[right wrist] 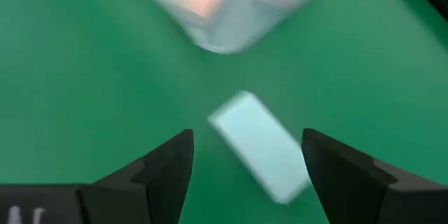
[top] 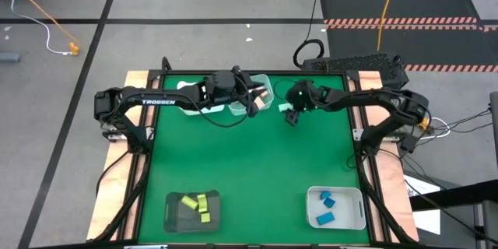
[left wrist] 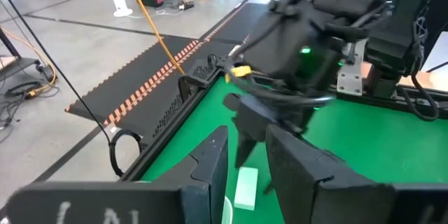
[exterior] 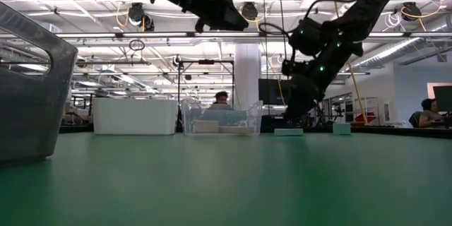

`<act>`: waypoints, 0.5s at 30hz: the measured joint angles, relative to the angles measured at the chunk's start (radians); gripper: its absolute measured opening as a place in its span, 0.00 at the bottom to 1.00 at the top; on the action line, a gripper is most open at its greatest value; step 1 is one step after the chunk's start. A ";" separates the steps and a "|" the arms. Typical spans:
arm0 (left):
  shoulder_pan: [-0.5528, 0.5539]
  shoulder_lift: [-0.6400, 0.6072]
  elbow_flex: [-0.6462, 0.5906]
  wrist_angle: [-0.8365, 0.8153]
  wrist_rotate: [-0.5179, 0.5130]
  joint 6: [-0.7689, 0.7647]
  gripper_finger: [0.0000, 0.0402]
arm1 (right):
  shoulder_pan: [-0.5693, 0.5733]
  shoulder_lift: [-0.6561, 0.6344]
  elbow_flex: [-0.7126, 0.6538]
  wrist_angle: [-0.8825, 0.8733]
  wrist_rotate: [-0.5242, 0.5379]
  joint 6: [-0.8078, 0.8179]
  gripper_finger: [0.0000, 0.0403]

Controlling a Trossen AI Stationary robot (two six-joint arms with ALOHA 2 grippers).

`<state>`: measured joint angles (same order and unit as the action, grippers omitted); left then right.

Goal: Sort & place blocks by color
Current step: Put the bottom white block into the white bin

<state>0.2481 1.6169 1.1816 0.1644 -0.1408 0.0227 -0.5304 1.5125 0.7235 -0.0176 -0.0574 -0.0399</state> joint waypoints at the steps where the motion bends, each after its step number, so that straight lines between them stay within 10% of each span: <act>1: 0.000 0.000 0.000 -0.006 0.000 -0.003 0.25 | -0.017 0.010 0.000 0.002 0.000 -0.002 0.63; 15: 0.000 0.000 0.000 -0.020 0.000 -0.005 0.25 | -0.092 0.136 0.001 0.084 -0.137 -0.069 0.63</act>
<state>0.2481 1.6169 1.1816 0.1448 -0.1410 0.0177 -0.6224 1.6483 0.7244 0.0660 -0.1945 -0.1089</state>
